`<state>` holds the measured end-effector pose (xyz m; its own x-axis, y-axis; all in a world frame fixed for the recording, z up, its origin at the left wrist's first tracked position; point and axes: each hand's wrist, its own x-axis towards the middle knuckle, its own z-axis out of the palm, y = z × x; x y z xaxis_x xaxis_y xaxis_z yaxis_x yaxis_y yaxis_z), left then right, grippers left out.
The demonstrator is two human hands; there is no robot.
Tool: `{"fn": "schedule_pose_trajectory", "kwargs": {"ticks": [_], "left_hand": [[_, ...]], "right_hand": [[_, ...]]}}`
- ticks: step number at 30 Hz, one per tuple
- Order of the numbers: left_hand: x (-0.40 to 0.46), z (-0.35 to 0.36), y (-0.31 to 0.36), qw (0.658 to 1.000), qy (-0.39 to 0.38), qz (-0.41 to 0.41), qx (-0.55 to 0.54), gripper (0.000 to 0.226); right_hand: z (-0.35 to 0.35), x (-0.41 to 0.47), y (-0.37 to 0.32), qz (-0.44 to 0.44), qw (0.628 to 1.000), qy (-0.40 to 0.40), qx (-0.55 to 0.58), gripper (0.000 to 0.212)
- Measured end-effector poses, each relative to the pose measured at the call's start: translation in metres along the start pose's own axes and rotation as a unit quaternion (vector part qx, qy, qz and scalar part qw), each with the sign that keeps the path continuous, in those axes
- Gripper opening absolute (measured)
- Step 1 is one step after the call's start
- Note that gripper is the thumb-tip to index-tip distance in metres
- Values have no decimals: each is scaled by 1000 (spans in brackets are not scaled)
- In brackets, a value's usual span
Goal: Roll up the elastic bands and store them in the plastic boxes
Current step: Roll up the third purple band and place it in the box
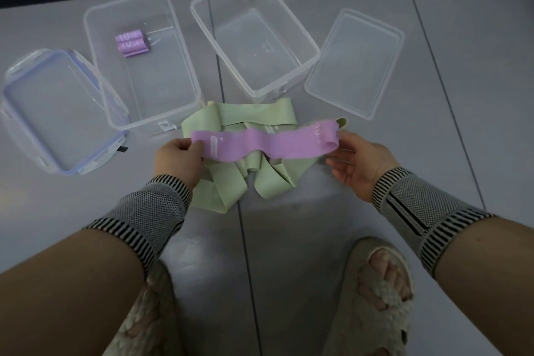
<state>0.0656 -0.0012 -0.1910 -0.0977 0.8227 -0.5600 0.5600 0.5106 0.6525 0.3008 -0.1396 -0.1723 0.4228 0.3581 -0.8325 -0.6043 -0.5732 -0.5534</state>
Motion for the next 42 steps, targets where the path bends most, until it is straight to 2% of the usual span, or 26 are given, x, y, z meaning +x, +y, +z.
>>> {"fn": "schedule_pose_trajectory", "kwargs": {"ticks": [3, 5, 8, 11, 15, 18, 22, 26, 30, 32, 34, 36, 39, 42], "left_hand": [[0, -1, 2, 999, -13, -28, -39, 16], [-1, -2, 2, 998, -10, -31, -44, 22], [-2, -3, 1, 998, -9, -36, -51, 19], [-3, -7, 3, 996, -1, -39, -80, 17], [0, -18, 8, 990, 38, -46, -131, 14], [2, -24, 7, 993, 47, -26, -101, 16], [-1, -20, 3, 996, 21, -9, -88, 16], [0, -22, 1, 995, 85, 1, -48, 15], [-3, -22, 7, 995, 90, 4, -47, 15], [-8, -19, 10, 995, 57, -6, -80, 13], [-13, -13, 12, 991, 8, -19, -131, 16], [-18, -8, 16, 986, -37, -35, -159, 17], [-28, -1, 25, 976, -101, -49, -187, 16], [-40, 6, 36, 964, -160, -53, -204, 17]], "right_hand": [[1, 3, -3, -7, 999, 41, -10, 45], [3, 5, -3, -33, 998, 54, -21, 39], [5, 6, 0, -63, 996, 63, -29, 17], [3, 6, 2, -98, 993, 64, -28, 21], [-7, 4, -13, -133, 987, 70, 56, 20], [-16, 6, -15, -150, 985, 88, 5, 16], [-10, 7, -2, -141, 987, 66, -45, 13], [-8, 15, 0, -176, 967, 175, -60, 18], [-4, 19, 4, -190, 956, 192, -114, 15], [-1, 17, 7, -215, 933, 222, -185, 13], [4, 10, 7, -249, 893, 251, -279, 20], [17, 1, 6, -292, 875, 213, -322, 19], [47, -20, 8, -325, 874, 79, -353, 14], [75, -38, 11, -367, 853, -29, -370, 23]]}}
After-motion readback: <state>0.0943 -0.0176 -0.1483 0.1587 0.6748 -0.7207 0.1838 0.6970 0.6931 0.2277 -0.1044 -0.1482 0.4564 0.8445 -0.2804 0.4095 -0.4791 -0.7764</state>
